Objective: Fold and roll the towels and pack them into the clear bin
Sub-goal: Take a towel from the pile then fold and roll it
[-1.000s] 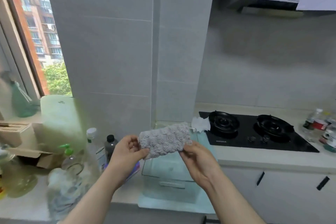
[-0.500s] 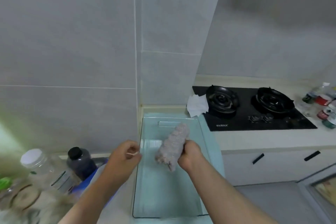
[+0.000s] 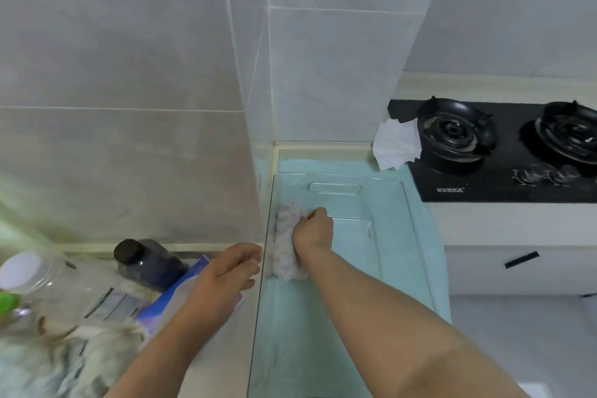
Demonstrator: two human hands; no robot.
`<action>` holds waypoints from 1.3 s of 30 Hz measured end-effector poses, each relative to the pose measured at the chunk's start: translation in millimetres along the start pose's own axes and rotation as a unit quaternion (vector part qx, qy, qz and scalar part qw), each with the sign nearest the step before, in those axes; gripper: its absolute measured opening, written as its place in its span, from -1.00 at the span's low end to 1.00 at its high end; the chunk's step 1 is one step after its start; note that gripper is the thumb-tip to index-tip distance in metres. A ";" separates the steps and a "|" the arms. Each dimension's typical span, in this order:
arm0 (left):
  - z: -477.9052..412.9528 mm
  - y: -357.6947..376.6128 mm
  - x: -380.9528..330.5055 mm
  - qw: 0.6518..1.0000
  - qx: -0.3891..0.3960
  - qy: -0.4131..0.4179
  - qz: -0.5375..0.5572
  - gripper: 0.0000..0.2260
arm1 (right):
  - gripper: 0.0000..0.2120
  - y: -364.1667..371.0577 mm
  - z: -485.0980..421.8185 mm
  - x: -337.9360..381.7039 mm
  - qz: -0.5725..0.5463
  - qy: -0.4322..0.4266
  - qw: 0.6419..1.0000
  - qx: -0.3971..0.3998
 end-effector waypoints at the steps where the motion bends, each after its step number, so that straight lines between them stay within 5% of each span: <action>1: 0.5 1.4 -1.6 1.000 0.001 0.003 0.001 -0.76 | -0.89 -3.8 1.6 -4.6 0.060 -0.019 0.998 -0.005; 3: 3.3 4.9 -6.6 1.000 0.012 0.014 0.004 -0.74 | -0.75 -10.5 8.6 -10.5 0.073 -0.057 0.996 0.013; 8: 5.4 6.6 -8.9 0.999 0.017 0.015 0.032 -0.74 | -0.72 -7.2 33.2 -23.8 -0.094 -0.050 0.984 0.139; 13: 5.6 7.9 -9.2 0.998 0.025 0.011 0.059 -0.70 | -0.64 1.5 33.9 -16.8 -0.286 0.024 0.952 0.103; 21: -2.7 4.3 -0.2 0.991 0.044 -0.029 0.122 -0.68 | -0.38 38.5 31.0 -4.1 -0.363 0.041 0.926 0.093; 27: -1.6 1.9 5.6 0.983 0.042 -0.047 0.170 -0.75 | -0.50 17.2 37.4 9.5 -0.279 0.039 0.950 0.136; 32: 0.6 1.5 9.4 0.979 0.034 -0.062 0.189 -0.74 | -0.89 -7.5 41.1 15.6 -0.113 0.006 0.985 0.131; 39: -2.1 -11.9 17.0 0.965 0.016 -0.105 0.238 -0.78 | -0.56 -18.7 38.6 17.2 -0.109 0.014 0.985 0.130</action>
Point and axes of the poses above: each hand's wrist, its own z-axis away from the middle knuckle, its own y-axis out of the palm, x = y × z, the point moved 4 cm from there along -z, towards the middle knuckle, and after that the axes turned 8 degrees about -y, right-handed, at the moved point
